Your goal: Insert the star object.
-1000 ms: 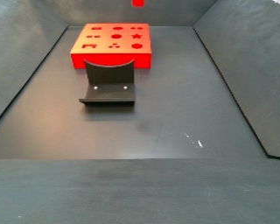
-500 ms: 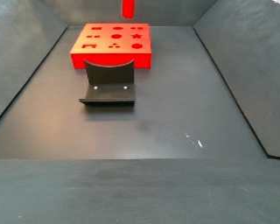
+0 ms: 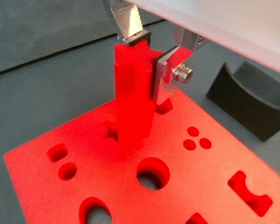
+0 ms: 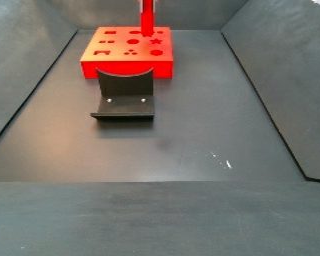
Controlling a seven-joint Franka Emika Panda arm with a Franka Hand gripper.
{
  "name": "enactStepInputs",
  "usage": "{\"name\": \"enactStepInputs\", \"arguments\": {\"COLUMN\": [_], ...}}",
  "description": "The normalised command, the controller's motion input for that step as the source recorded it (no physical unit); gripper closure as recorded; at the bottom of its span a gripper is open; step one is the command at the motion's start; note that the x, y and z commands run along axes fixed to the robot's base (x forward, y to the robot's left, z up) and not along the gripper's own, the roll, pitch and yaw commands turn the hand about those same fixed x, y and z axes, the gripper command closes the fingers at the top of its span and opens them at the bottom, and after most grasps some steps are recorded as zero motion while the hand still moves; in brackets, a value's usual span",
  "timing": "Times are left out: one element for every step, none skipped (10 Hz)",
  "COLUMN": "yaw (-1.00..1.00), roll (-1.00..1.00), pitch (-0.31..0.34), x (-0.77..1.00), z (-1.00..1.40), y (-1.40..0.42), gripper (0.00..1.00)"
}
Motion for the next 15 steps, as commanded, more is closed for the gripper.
{"name": "enactStepInputs", "arguments": {"yaw": [-0.35, -0.18, -0.15, -0.23, -0.35, -0.29, -0.03, 0.00, 0.11, 0.11, 0.10, 0.17, 0.18, 0.12, 0.07], "roll": [0.00, 0.00, 0.00, 0.00, 0.06, 0.05, 0.00, -0.10, -0.21, -0.15, 0.01, 0.13, 0.11, 0.06, 0.05], "pitch": [0.360, 0.000, 0.000, -0.017, 0.000, 0.000, 0.041, 0.061, 0.013, 0.000, 0.000, 0.000, 0.000, 0.000, 0.000], "x": [0.02, -0.08, -0.13, -0.27, -0.31, -0.16, 0.09, 0.13, 0.08, 0.00, -0.18, -0.20, -0.09, 0.00, 0.01], "z": [-0.11, 0.00, -0.13, -0.17, -0.14, -0.09, -0.09, -0.06, -0.19, -0.37, -0.29, 0.00, 0.00, -0.03, -0.16], "y": [-0.09, -0.04, -0.17, -0.19, -0.07, -0.02, 0.20, 0.45, 0.46, 0.22, 0.00, -0.22, -0.32, -0.28, -0.19], "gripper": [1.00, 1.00, 1.00, 1.00, 1.00, 1.00, 1.00, 1.00, 1.00, 1.00, 1.00, 1.00, 1.00, 1.00, 1.00]}}
